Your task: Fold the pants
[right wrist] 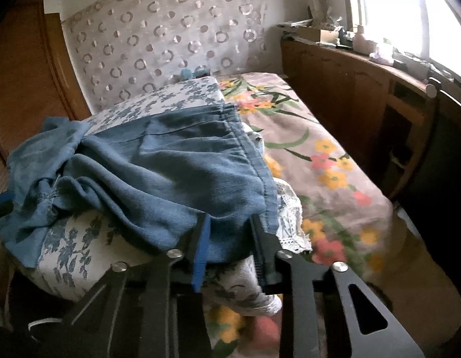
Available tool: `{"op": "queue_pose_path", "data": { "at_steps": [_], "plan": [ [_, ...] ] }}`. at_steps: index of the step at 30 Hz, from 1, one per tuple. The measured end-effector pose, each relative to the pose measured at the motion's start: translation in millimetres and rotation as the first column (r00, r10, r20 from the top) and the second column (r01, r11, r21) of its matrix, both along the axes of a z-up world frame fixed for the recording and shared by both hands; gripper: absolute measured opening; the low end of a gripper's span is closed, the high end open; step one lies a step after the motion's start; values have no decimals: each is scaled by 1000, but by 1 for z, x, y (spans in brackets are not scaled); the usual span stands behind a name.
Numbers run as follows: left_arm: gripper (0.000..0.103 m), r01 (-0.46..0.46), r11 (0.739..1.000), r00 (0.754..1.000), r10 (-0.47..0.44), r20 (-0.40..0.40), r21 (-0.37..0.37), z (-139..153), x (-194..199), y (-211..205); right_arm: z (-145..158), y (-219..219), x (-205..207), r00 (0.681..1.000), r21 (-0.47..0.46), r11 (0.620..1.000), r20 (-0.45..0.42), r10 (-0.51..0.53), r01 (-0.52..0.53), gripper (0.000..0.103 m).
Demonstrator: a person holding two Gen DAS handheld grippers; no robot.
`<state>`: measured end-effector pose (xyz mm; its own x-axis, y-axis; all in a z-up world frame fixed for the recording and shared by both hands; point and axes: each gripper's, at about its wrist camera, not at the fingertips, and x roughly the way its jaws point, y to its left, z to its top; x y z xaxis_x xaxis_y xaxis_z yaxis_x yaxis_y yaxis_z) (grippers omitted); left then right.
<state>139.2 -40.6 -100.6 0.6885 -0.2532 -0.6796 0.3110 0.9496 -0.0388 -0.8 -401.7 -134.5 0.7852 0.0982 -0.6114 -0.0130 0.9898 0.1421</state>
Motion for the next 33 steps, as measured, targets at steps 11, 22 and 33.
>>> {"op": "queue_pose_path", "data": {
  "at_steps": [11, 22, 33],
  "plan": [
    [82, 2, 1000, 1000, -2, 0, -3, 2, -2, 0, 22, 8, -16, 993, -14, 1000, 119, -3, 5, 3],
    [82, -33, 999, 996, 35, 76, -33, 37, -17, 19, 77, 62, -29, 951, -61, 984, 253, 176, -166, 2],
    [82, -102, 992, 982, 111, 154, -69, 70, -44, 68, 138, 159, -28, 835, -190, 905, 350, 425, -381, 2]
  ]
}}
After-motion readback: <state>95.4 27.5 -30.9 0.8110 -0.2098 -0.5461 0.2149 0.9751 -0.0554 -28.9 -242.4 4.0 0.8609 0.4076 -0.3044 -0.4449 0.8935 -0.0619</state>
